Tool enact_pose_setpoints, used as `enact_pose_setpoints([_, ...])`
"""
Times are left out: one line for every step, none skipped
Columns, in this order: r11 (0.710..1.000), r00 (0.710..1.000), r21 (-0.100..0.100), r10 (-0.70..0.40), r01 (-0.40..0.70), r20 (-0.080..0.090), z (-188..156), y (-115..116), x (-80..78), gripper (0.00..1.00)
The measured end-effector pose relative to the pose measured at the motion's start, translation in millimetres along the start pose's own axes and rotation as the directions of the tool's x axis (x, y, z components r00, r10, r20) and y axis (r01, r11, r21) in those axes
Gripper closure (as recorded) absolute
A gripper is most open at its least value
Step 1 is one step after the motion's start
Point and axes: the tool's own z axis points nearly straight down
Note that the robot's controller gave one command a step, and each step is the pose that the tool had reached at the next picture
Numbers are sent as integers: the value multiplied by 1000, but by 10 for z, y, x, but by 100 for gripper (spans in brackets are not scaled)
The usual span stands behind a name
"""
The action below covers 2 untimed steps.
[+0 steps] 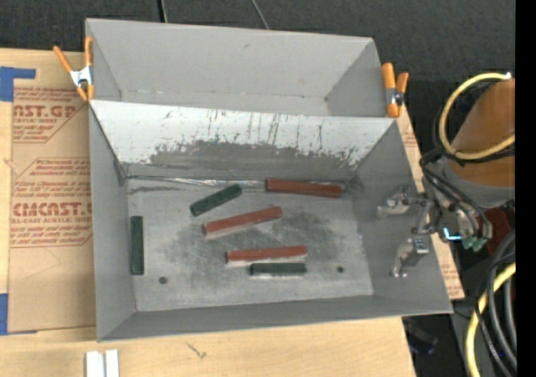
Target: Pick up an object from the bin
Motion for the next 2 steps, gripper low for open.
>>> enact_pose_setpoints([1000,1000,2,-2,2,8,-43,9,-20,0])
enact_pose_setpoints([999,999,3,-35,35,12,897,587,-26,0])
